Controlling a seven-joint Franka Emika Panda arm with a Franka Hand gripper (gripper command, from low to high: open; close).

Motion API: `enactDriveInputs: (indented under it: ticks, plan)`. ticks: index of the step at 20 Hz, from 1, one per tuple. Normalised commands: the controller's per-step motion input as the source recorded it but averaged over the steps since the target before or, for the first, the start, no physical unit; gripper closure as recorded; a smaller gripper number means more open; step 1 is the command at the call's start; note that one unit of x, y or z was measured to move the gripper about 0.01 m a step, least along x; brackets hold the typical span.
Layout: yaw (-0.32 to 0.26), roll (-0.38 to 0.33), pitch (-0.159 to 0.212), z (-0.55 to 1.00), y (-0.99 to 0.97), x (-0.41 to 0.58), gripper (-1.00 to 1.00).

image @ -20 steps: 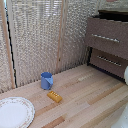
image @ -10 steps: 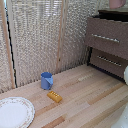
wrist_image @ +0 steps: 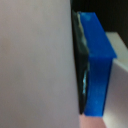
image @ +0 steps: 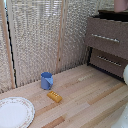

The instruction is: Propose to navigate your clamp on the clench of the first drawer. Use gentle force to register to the cabinet. Send posterior your swing mandate till over it lurks, a cup of pink essence. Fortify your grip after aiming concentric with the pink cup’s periphery. Manoeuvre the pink towards the cabinet's top. Drop your compression till the cup is resting inside.

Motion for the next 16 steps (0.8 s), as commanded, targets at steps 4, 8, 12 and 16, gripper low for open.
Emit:
enactDriveInputs:
  ticks: [4, 8, 12, 16]
  plan:
    - [-0.033, 0.054, -0.035, 0.06, -0.32, -0.058, -1.0]
    - [-0.142, 0.081, -0.045, 0.38, 0.06, -0.008, -1.0]
    - [-0.102, 0.163, -0.073, 0.59, 0.2, 0.009, -1.0]
    - [-0.027, 0.161, -0.049, 0.58, 0.18, 0.069, -1.0]
